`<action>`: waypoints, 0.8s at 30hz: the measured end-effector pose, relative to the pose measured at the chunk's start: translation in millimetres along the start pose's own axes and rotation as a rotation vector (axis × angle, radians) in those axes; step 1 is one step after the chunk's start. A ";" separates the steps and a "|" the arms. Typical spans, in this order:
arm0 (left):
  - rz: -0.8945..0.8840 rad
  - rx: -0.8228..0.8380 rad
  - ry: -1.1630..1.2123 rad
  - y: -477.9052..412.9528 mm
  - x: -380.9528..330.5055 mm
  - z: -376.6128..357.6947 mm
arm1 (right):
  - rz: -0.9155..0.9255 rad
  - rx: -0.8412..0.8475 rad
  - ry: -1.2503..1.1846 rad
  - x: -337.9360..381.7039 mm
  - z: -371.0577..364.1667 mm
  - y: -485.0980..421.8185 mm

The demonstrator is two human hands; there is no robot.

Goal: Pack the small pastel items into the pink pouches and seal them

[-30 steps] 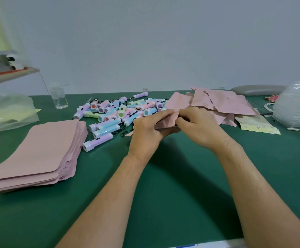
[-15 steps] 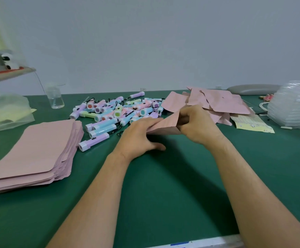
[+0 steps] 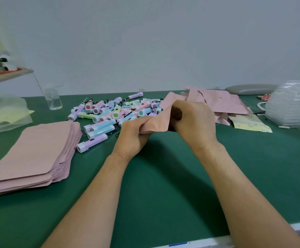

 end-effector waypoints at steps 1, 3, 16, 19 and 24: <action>0.009 0.004 0.044 0.4 -1.0 -1.1 | 0.005 -0.038 0.007 -0.2 2.4 0.0; 0.020 0.009 0.094 -0.3 -2.8 -2.6 | 0.013 -0.064 -0.102 -0.5 6.4 0.3; 0.067 -0.189 0.146 -1.9 1.0 6.1 | 0.245 0.341 0.163 41.4 3.1 8.0; 0.067 -0.180 0.148 -1.3 2.3 5.9 | 0.205 0.385 0.184 39.1 -1.0 10.4; 0.100 -0.159 0.167 -1.6 3.5 2.4 | 0.035 0.451 0.061 28.3 -12.5 11.9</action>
Point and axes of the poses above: each hand's wrist, its own y-axis away from the middle knuckle, its own z-axis out of the back of the hand, x = y × z, the point moved 5 cm from there along -y, towards the middle knuckle
